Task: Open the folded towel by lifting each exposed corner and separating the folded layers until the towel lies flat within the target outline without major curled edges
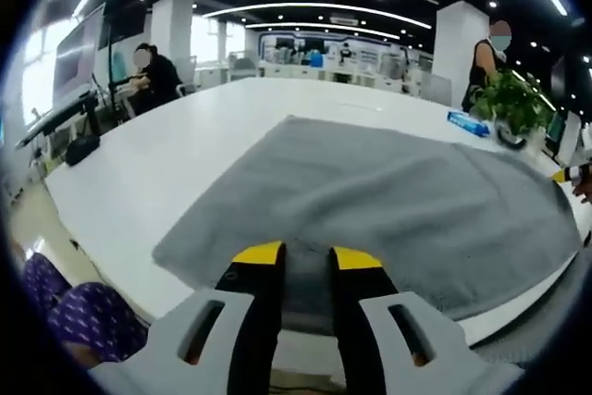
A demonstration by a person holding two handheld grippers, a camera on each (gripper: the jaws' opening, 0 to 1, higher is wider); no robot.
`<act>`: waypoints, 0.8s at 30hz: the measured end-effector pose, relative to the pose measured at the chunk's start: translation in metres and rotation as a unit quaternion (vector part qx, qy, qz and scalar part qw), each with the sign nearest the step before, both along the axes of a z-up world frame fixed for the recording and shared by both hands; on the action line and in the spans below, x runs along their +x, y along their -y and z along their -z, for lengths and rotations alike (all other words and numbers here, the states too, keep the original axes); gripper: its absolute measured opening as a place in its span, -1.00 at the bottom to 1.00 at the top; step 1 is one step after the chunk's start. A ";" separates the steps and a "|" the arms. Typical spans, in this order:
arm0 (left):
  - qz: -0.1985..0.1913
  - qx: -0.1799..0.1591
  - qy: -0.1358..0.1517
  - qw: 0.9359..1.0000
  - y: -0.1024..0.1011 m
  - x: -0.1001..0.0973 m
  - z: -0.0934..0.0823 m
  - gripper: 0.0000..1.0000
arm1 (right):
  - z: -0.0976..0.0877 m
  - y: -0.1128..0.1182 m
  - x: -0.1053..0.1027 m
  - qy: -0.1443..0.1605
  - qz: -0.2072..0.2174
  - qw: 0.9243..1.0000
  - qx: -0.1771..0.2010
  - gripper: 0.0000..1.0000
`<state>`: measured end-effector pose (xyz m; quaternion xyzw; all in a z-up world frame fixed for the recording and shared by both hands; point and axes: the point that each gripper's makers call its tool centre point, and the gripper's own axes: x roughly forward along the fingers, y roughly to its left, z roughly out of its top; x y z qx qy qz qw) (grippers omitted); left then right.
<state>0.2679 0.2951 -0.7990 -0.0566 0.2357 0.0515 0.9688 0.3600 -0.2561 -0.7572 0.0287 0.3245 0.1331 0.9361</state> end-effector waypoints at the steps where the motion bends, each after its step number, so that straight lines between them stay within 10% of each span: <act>1: 0.001 0.000 0.002 1.000 0.000 0.000 0.000 -0.63 | -0.002 -0.006 -0.004 0.000 0.004 1.000 0.017 -1.00; 24: 0.003 -0.002 0.015 1.000 -0.001 0.000 0.001 -0.63 | 0.021 -0.063 -0.052 -0.052 -0.123 0.991 -0.014 -1.00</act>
